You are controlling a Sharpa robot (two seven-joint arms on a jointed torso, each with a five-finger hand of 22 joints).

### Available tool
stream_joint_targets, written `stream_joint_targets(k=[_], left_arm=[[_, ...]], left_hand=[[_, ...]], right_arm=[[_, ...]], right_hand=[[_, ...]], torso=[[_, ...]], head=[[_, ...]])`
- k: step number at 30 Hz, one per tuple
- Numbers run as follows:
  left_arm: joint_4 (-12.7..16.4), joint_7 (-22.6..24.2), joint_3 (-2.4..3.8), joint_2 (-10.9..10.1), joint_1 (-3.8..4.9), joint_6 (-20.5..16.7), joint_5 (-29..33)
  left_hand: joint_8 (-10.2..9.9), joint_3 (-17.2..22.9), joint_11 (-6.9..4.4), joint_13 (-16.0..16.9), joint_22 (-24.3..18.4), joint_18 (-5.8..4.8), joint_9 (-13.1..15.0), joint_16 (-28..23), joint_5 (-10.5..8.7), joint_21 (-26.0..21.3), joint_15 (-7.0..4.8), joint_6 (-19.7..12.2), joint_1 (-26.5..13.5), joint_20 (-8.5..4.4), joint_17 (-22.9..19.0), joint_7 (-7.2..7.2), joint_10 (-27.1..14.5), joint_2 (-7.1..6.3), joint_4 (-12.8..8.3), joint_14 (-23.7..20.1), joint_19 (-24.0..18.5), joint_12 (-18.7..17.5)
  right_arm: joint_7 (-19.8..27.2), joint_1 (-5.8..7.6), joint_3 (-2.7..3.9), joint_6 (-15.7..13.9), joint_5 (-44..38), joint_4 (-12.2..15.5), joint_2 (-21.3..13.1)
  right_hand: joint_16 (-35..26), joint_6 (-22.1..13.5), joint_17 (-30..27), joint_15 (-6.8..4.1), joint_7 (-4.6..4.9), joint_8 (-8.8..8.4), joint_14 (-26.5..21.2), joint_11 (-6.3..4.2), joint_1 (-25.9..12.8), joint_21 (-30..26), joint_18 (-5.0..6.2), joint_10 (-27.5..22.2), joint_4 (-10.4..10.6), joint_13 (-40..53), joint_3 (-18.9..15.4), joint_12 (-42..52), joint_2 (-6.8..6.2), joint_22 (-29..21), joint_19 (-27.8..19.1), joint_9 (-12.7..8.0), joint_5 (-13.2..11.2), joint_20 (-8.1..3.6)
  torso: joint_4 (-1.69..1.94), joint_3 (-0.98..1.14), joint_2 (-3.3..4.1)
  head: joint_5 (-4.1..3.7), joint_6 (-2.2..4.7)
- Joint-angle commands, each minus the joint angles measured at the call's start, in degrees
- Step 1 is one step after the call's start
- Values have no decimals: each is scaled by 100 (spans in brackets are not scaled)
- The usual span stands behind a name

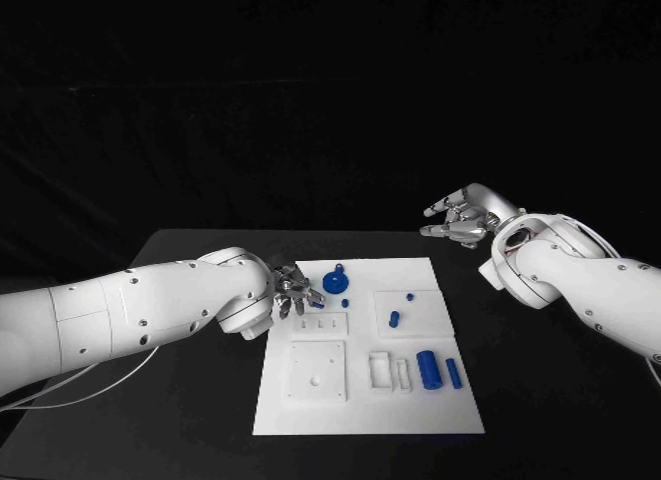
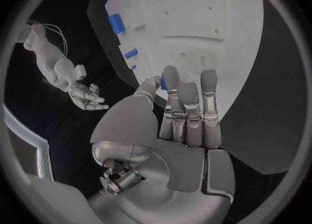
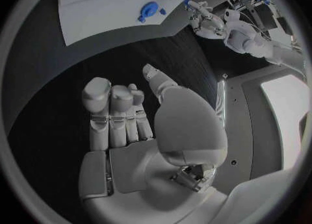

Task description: Assemble the parts on the task board

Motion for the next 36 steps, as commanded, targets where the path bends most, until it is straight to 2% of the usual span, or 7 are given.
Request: stream_joint_targets(k=[1,4,17,21,26,28,36], left_arm=[[-73,-232,1,100,-40,-64,-433],[-154,-265,1,196,-87,-30,-522],[-419,-357,4,461,-262,144,-651],[-458,-376,5,482,-326,223,-708],[-467,-385,5,475,-351,283,-730],[-466,-387,5,473,-356,320,-733],[-463,-402,6,467,-364,481,-736]], left_hand=[[30,823,-28,9,33,22,1333,30,127,-27,-11,229,-51,-15,27,-187,204,-42,-819,43,51,51],[33,852,-30,8,71,24,1357,31,268,-31,-14,254,-101,-19,53,-195,209,-76,-844,52,57,77],[25,961,-33,-51,288,44,1443,27,531,-202,-12,332,-291,-4,204,-208,223,-98,-1026,107,151,234],[21,942,-33,-96,565,37,1447,-20,546,-425,-11,339,-328,1,269,-210,222,-75,-1092,124,240,274],[21,940,-29,-104,612,40,1444,-27,546,-471,-10,338,-329,5,275,-214,221,-74,-1099,126,253,273],[20,938,-25,-122,963,30,1425,-35,555,-738,-11,350,-336,2,308,-216,220,-59,-1122,150,373,301],[23,931,-23,-136,1323,26,1414,-47,555,-1087,-1,353,-343,11,316,-210,227,-53,-1139,150,483,294]], right_arm=[[58,17,2,-133,42,-15,20],[40,27,3,-160,20,-17,32],[-6,36,3,-155,-7,-17,66],[-7,37,3,-154,-12,-10,72],[-9,37,3,-156,-16,-10,73],[-11,36,3,-153,-17,-9,75],[-23,36,3,-137,-26,-8,86]], right_hand=[[-25,28,17,-16,-14,-22,6,-16,-40,-27,103,-34,-52,-16,57,37,-28,556,312,5,57,-8],[-41,40,7,-18,-15,-22,0,-19,-48,-51,106,-66,-64,-35,83,14,-34,551,308,5,237,-9],[-55,44,2,-20,-16,-22,0,-19,-88,-59,105,-68,-83,-42,132,15,-41,550,309,4,302,-10],[-55,44,2,-20,-16,-22,0,-19,-88,-59,105,-68,-83,-42,132,15,-41,550,309,4,302,-10],[-55,44,2,-20,-16,-22,0,-19,-88,-59,105,-68,-83,-42,132,15,-41,550,309,4,302,-10],[-52,56,8,-21,-19,-22,5,-23,-107,-64,106,-66,-82,-46,143,16,-40,549,310,5,311,-12],[-62,127,3,-26,-35,-22,5,-32,-126,-63,104,-75,-74,-59,151,6,-35,550,311,5,310,-14]], torso=[[5,4,-10],[7,5,-6],[8,-4,4],[7,-9,5],[7,-8,4],[7,-5,3],[6,-5,0]], head=[[5,-60],[5,-79],[-36,-129],[-40,-147],[-41,-160],[-42,-164],[-46,-172]])
